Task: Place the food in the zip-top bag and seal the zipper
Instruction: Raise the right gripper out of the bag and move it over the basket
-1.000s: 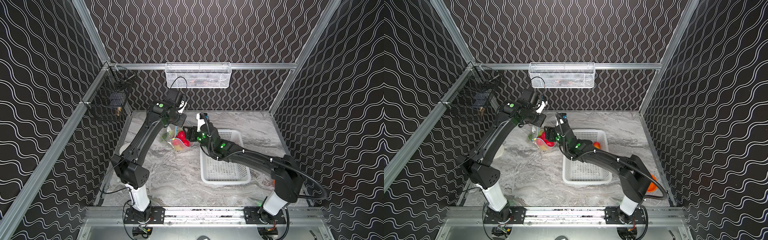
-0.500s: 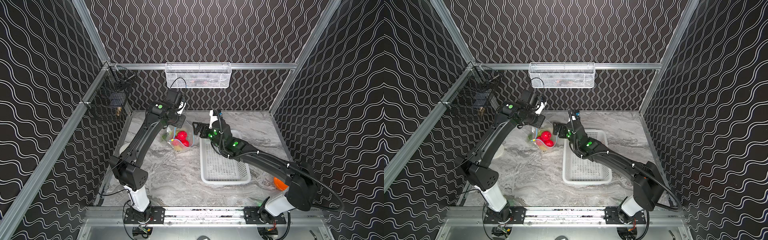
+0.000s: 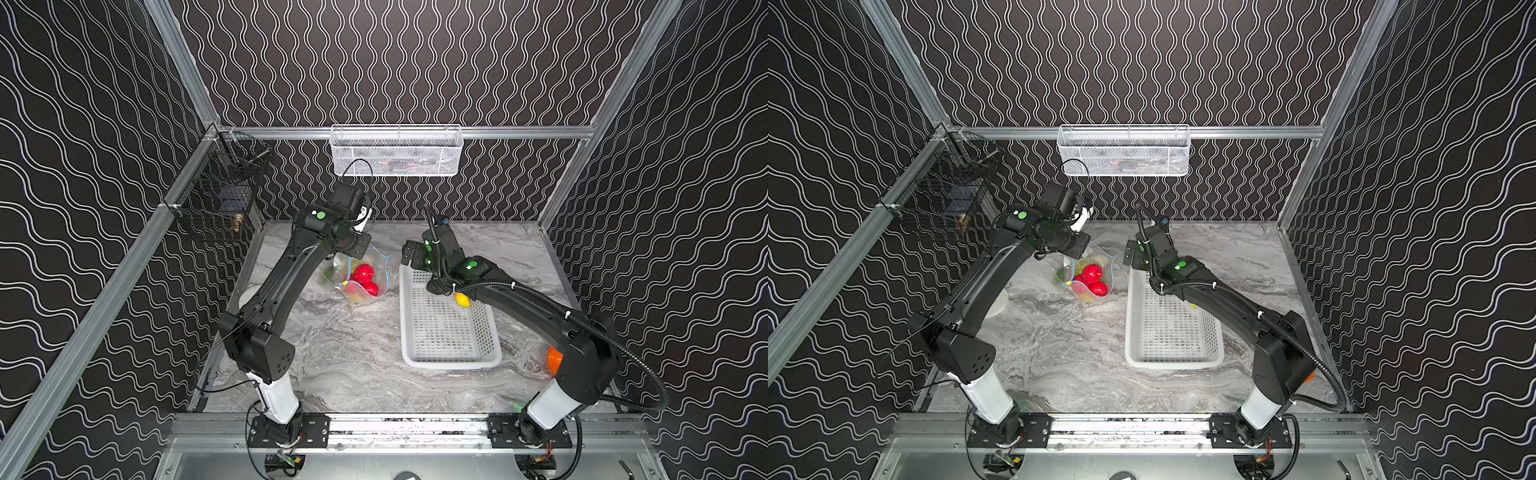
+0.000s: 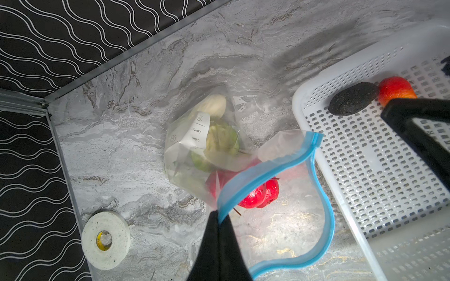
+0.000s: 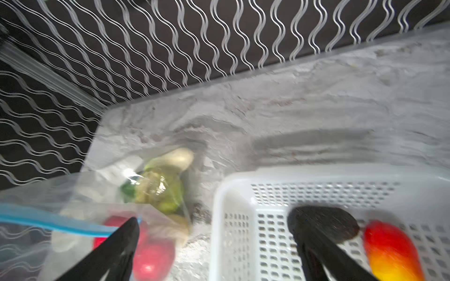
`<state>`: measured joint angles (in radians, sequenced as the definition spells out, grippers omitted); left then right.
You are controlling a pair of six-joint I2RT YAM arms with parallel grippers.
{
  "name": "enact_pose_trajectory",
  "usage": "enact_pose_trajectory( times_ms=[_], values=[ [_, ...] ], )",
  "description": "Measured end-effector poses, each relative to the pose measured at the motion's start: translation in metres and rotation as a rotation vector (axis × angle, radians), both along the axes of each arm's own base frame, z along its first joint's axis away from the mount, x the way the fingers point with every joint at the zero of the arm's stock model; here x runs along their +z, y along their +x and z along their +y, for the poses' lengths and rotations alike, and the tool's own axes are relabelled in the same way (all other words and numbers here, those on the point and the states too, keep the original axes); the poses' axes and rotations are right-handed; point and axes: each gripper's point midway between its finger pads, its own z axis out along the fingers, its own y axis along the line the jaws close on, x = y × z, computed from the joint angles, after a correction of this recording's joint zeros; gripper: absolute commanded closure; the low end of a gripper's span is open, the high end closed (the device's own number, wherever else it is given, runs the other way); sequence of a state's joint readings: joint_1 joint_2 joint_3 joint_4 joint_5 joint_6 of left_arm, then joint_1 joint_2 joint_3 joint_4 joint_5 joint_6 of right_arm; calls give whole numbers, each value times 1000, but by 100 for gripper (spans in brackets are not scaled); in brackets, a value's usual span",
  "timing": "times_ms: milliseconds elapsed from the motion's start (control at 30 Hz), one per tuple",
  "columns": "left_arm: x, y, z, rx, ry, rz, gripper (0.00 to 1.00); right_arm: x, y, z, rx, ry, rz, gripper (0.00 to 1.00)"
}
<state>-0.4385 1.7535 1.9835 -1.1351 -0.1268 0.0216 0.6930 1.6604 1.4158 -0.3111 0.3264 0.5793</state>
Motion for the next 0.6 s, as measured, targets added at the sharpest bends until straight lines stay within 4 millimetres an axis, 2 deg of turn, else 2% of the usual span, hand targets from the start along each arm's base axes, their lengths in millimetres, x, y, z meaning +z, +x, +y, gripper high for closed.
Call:
enact_pose_trajectory(
  times_ms=[200,367,600],
  values=[
    [1,-1,0,1,-2,-5,100,-21,0,-13,-23,-54,70,1],
    [1,1,0,1,-3,-6,100,-31,-1,-20,-47,-113,112,1],
    [-6,1,0,1,4,7,100,-50,-4,-43,-105,-202,178,1]
  ],
)
